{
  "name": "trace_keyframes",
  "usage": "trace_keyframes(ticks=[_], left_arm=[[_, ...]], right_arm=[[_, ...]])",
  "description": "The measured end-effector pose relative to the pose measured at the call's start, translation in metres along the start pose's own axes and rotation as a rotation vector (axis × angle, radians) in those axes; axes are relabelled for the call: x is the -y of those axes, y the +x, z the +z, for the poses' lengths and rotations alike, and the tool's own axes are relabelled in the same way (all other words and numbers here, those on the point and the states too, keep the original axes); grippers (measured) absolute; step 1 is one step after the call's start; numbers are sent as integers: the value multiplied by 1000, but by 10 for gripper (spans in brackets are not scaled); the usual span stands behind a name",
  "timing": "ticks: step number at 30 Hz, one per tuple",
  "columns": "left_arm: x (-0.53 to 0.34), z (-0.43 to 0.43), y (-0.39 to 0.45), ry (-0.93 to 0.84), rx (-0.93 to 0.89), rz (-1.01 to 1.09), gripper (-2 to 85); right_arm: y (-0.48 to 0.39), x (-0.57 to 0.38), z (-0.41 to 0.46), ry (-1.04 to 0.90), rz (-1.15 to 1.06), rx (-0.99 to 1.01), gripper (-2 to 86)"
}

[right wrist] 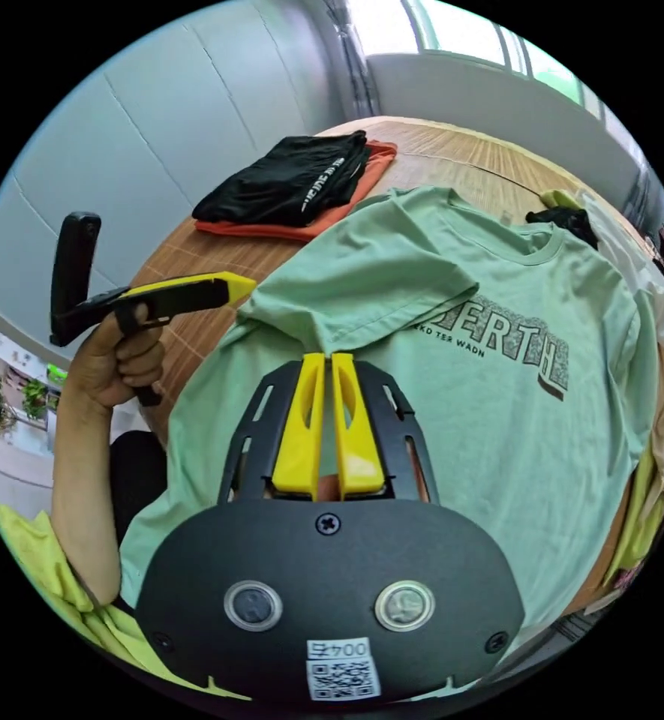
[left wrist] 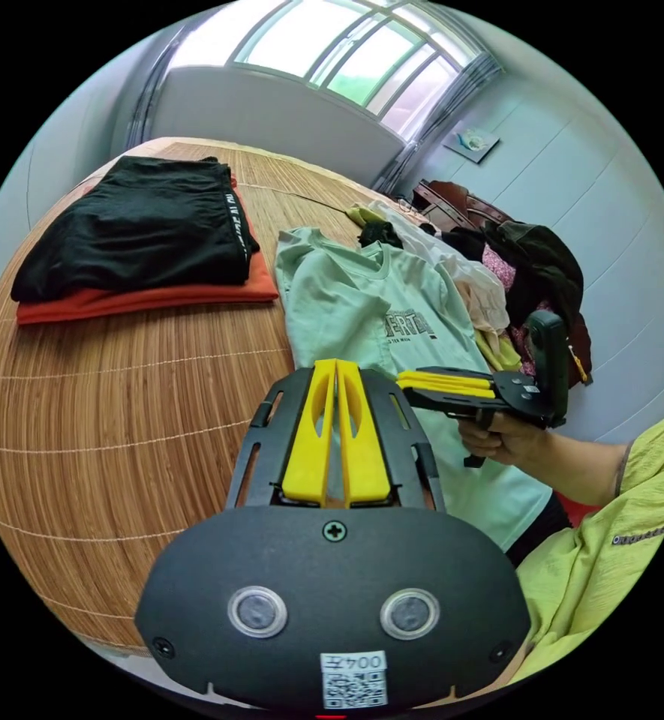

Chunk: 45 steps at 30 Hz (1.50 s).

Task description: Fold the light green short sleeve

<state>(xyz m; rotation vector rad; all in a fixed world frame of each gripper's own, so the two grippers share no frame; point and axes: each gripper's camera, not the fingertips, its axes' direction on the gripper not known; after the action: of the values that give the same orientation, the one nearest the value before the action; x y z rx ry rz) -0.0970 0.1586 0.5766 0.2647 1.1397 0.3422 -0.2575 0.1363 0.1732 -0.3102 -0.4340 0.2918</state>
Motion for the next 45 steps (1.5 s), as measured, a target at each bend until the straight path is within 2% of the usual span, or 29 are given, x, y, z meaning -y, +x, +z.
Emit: trace_keyframes(ticks=[3, 6, 8, 10, 14, 20, 22, 25, 28, 32, 36, 43, 45], left_arm=[[3, 3, 2, -21, 26, 17, 1], [7, 4, 9, -25, 14, 72, 1], [9, 3, 18, -31, -41, 145, 1], [9, 10, 34, -106, -81, 266, 1], [5, 33, 49, -260, -98, 382, 1], [12, 50, 48, -345, -32, 366, 1], [13, 52, 48, -354, -26, 361, 0], [15, 54, 47, -360, -31, 347, 0], [16, 55, 45, -368, -39, 334, 0], [16, 54, 42, -375, -55, 318, 1], [14, 52, 39, -382, -72, 312, 0], [7, 43, 36, -381, -91, 324, 1], [5, 38, 35, -369, -92, 329, 1]], right_arm=[[11, -10, -12, -57, -13, 85, 58], [19, -5, -41, 34, -88, 16, 87], [43, 39, -62, 128, -74, -10, 89], [64, 90, -66, 134, -55, 30, 91], [96, 211, -32, -37, -61, 22, 105], [104, 294, 8, -255, -103, -13, 111], [107, 306, 15, -298, -96, 7, 105], [101, 321, 23, -371, -136, -28, 43], [93, 342, 13, -304, -173, -45, 27], [95, 367, 16, -229, -136, 38, 41], [89, 369, 44, -316, -165, 32, 60], [109, 361, 8, -232, -136, 173, 94], [102, 351, 2, -214, -188, 93, 101]])
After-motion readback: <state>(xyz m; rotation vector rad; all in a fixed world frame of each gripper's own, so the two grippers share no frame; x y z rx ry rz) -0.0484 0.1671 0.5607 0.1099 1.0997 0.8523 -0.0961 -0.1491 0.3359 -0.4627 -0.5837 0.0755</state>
